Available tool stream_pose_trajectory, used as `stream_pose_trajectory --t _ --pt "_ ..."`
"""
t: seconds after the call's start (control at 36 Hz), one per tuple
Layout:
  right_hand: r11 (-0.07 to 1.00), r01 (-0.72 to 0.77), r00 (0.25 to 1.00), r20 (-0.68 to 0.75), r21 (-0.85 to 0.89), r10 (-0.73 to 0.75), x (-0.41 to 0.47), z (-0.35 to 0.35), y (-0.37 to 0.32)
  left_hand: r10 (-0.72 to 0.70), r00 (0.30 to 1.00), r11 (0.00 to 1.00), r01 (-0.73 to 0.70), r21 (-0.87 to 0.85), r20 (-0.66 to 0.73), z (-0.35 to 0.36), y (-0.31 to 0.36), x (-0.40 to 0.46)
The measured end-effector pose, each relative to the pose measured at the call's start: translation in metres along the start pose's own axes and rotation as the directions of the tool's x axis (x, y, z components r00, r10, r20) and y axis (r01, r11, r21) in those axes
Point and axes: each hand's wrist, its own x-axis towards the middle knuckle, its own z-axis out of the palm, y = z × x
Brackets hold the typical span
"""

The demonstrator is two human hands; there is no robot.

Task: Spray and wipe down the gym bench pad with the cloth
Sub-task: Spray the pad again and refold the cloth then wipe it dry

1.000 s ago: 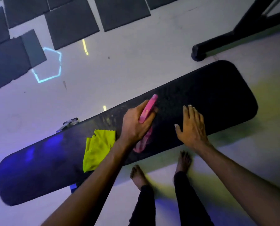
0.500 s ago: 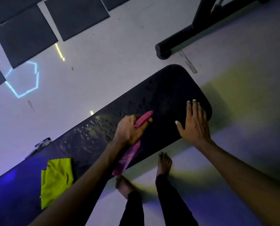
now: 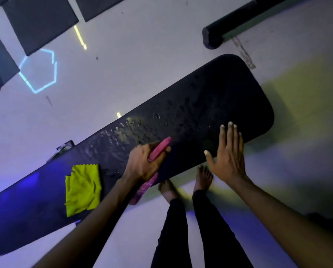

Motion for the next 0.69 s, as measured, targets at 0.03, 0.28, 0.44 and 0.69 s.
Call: stream_pose_trajectory --t 0.03,0.28,0.44,0.69 --pt "1.0 0.016 1.0 0.0 -0.008 -0.016 -0.001 0.004 -0.009 -0.027 0.999 1.0 0.027 0.0 -0.036 -0.006 -0.009 -0.007" --pt "0.995 0.092 0.996 0.017 -0.021 -0.092 -0.01 0.022 -0.085 -0.043 0.999 0.994 0.042 0.105 0.008 -0.026 -0.073 -0.061" --pt "0.993 0.105 0.994 0.044 -0.048 -0.103 -0.027 0.031 -0.114 0.009 0.998 0.995 -0.016 0.1 0.066 -0.021 -0.096 -0.088" --pt "0.972 0.221 0.974 0.063 -0.085 -0.216 -0.047 0.048 -0.162 -0.175 0.968 0.984 0.164 -0.073 -0.178 -0.047 -0.152 -0.138"
